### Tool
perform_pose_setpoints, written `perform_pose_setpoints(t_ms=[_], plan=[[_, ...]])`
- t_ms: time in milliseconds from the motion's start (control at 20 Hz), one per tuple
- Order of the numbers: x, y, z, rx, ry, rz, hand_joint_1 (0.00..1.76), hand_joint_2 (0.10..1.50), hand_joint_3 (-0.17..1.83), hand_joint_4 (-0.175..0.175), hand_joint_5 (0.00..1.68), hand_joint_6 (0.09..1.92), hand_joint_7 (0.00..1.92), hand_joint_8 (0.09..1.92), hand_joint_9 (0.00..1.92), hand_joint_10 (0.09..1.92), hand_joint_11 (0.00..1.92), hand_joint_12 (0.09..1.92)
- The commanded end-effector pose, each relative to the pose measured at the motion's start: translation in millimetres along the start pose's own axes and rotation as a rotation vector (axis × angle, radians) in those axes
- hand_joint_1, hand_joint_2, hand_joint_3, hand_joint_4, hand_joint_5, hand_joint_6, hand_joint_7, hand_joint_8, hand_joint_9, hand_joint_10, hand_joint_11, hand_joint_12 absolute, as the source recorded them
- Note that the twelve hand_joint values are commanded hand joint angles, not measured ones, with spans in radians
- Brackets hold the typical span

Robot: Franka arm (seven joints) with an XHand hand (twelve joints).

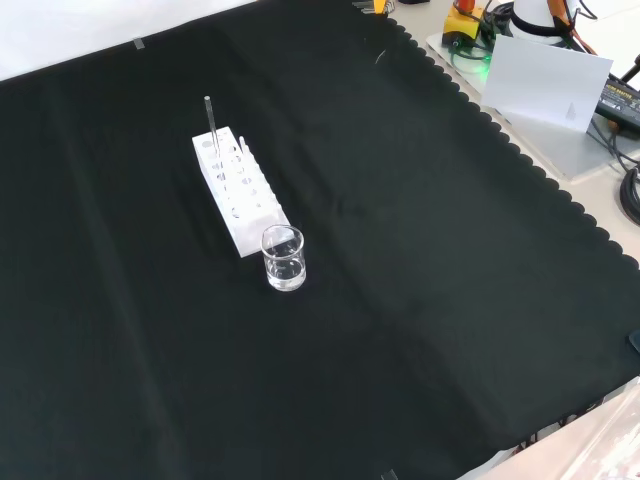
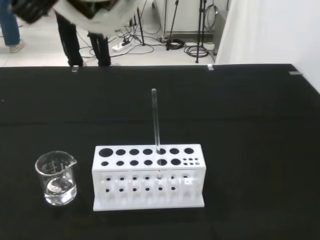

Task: Take the glass rod from the white test tube rack.

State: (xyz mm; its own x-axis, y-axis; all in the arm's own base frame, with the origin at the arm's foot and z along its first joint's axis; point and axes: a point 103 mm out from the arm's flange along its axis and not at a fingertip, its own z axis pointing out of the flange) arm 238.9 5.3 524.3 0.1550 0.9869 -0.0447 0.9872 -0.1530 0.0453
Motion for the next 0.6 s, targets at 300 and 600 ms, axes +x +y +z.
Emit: perform_pose_setpoints(t_ms=[300, 600], plan=[[-9.7, -2.3, 7.4, 0.014, -0.011, 0.035, 0.85, 0.67, 0.56, -0.117, 0.12, 0.09, 0.06, 0.83, 0.17, 0.81, 0.00, 1.44], [-13.2, 20.6, 5.8, 0.030, 0.015, 0.038, 0.85, 0.67, 0.57, -0.120, 0.15, 0.09, 0.12, 0.84, 0.18, 0.88, 0.00, 1.48]])
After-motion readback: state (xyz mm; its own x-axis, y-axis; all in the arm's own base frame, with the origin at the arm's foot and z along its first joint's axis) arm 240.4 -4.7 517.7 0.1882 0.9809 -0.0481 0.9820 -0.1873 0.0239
